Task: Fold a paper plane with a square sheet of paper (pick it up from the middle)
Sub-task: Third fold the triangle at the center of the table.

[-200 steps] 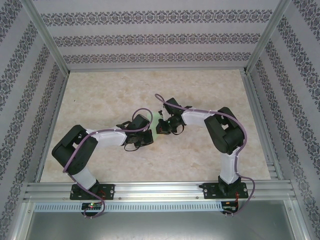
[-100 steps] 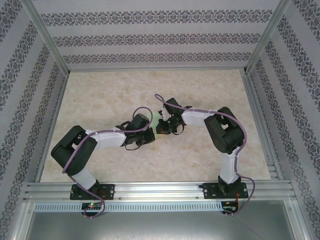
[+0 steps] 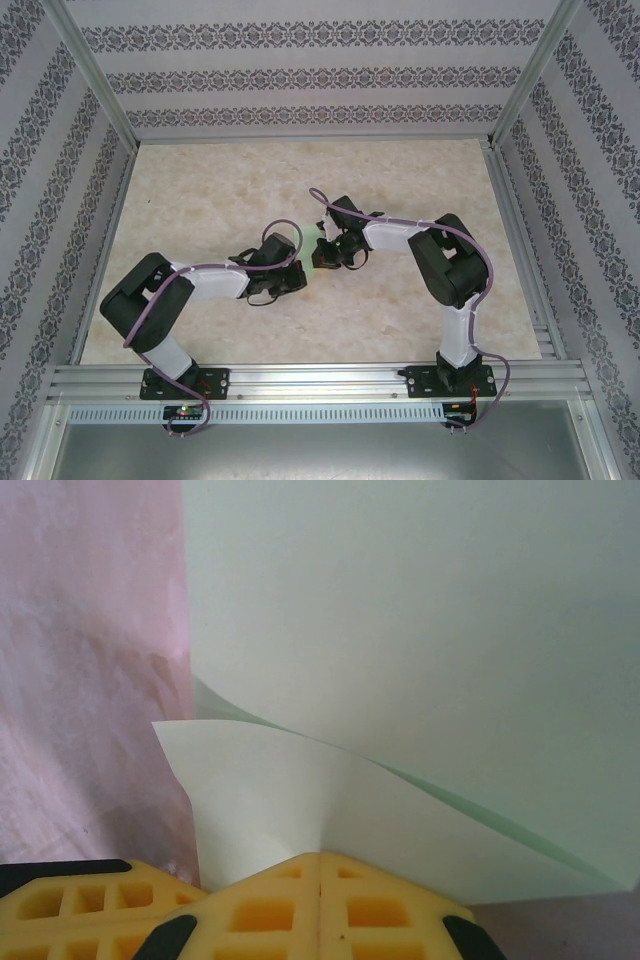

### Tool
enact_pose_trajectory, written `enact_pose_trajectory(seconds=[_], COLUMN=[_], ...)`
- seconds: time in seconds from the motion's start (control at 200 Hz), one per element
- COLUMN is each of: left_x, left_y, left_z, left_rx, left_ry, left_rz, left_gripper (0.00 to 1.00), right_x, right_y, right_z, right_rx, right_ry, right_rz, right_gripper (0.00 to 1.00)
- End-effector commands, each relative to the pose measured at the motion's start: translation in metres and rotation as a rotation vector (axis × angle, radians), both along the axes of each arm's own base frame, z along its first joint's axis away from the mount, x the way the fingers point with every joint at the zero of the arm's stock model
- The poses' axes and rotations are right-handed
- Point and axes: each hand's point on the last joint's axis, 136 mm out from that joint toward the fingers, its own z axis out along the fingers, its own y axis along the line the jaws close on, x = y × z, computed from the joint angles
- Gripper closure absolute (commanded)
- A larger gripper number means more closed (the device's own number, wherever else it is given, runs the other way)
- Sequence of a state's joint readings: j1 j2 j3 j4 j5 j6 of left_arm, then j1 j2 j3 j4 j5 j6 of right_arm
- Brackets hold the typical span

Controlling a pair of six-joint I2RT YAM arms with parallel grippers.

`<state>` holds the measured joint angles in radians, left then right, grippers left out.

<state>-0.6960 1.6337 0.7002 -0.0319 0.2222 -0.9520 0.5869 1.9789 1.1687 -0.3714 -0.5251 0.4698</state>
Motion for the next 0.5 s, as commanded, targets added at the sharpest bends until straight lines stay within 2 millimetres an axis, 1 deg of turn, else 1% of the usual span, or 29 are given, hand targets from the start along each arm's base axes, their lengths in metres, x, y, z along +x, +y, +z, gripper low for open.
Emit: enact_pose_trajectory(seconds=[0.0, 0.155, 0.255, 0.375, 0.495], left_x=[-0.035, -0.039, -0.035, -0.030, -0.030], left_y=[0.025, 0.026, 0.017, 0.011, 0.013], left_z=[-0.024, -0.025, -0.020, -0.020, -0.022], left_rx=[0.090, 0.087, 0.040, 0.030, 0.042], left_ry=[0.131, 0.143, 0.125, 0.124, 0.129], left_rz=[0.000, -0.007, -0.016, -0.025, -0.016], left_gripper=[1.00, 1.00, 1.00, 1.00, 1.00], right_x=[0.010, 0.010, 0.010, 0.008, 0.001], right_y=[-0.019, -0.022, -0.018, -0.004, 0.014], right_z=[-0.019, -0.023, -0.019, 0.001, 0.028], right_rx=[-0.084, -0.100, -0.076, 0.001, 0.083], right_ry=[-0.004, 0.005, 0.004, -0.011, -0.045], right_rz=[-0.047, -0.065, -0.059, -0.033, 0.013], right_gripper=[0.97, 0.97, 0.97, 0.96, 0.96])
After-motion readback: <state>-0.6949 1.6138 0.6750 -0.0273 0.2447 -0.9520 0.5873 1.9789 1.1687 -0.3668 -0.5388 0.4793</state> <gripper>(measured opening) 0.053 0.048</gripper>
